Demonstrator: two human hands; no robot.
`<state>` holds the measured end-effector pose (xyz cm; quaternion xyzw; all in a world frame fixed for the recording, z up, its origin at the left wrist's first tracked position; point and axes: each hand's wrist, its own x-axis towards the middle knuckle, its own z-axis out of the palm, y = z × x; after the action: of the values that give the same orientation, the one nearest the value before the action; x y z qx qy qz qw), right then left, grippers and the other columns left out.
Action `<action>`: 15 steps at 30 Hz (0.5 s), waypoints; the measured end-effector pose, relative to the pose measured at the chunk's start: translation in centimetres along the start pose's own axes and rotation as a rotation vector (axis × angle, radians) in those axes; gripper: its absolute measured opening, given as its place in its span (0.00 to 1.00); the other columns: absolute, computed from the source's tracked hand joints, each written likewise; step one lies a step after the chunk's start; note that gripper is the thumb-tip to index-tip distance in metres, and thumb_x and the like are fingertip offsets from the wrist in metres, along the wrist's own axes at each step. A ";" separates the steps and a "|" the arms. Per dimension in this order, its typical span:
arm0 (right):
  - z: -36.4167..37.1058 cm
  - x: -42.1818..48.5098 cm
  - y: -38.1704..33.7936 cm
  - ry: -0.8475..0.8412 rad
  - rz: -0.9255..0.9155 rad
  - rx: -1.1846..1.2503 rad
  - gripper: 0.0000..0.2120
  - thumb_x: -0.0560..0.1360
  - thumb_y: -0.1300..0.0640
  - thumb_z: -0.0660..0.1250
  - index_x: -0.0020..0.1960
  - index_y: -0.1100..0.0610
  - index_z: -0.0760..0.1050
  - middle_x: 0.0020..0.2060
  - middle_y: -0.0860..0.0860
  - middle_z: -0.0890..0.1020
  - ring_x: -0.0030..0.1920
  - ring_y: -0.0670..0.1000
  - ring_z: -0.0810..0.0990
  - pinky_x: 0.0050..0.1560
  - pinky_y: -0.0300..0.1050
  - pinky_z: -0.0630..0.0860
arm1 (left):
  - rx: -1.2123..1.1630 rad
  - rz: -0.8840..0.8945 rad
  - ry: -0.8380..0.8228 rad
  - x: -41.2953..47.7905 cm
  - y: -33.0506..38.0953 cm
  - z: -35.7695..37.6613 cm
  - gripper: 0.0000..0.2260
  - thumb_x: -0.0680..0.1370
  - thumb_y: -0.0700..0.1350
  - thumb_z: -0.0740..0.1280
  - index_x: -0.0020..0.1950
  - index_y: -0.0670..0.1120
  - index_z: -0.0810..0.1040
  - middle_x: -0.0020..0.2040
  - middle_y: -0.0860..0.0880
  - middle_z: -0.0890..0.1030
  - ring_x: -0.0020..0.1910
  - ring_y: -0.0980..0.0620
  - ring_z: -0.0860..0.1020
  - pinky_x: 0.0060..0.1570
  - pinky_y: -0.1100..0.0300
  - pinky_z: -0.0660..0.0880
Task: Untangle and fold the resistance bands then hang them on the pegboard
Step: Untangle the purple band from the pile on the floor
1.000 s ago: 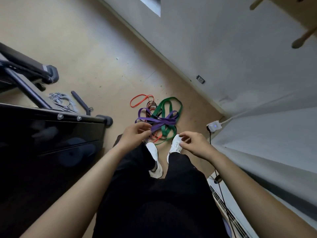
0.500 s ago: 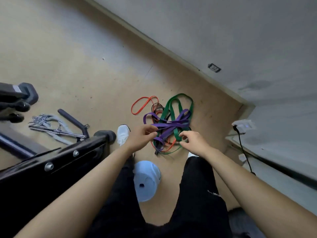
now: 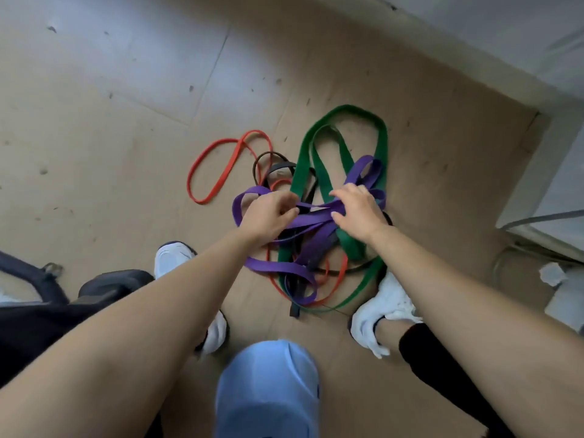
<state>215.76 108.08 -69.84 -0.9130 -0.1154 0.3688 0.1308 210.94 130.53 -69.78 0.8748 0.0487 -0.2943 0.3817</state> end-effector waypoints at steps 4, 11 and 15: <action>3.5 3.9 2.7 0.114 -0.113 -0.201 0.21 0.78 0.50 0.69 0.69 0.53 0.76 0.61 0.53 0.78 0.66 0.59 0.69 0.67 0.55 0.64 | 0.363 0.217 0.052 4.5 -2.7 3.7 0.18 0.79 0.53 0.68 0.67 0.49 0.78 0.59 0.47 0.80 0.59 0.46 0.77 0.56 0.50 0.73; 4.3 3.4 4.8 0.099 -0.036 -0.169 0.09 0.80 0.51 0.67 0.58 0.51 0.80 0.57 0.53 0.80 0.61 0.58 0.75 0.63 0.52 0.71 | 0.498 0.302 0.051 6.1 -4.2 4.1 0.10 0.81 0.54 0.66 0.55 0.50 0.81 0.51 0.49 0.82 0.53 0.45 0.78 0.45 0.52 0.73; 1.0 -0.6 3.5 0.081 0.030 0.020 0.02 0.78 0.51 0.69 0.48 0.49 0.78 0.48 0.51 0.81 0.54 0.57 0.80 0.51 0.47 0.74 | 0.330 0.240 -0.044 3.3 -0.5 1.4 0.06 0.82 0.52 0.66 0.50 0.51 0.79 0.44 0.50 0.81 0.42 0.48 0.78 0.38 0.55 0.70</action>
<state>215.07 104.74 -71.32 -0.9275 -0.0924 0.3346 0.1389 212.83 129.48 -72.66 0.9184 -0.1134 -0.2696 0.2663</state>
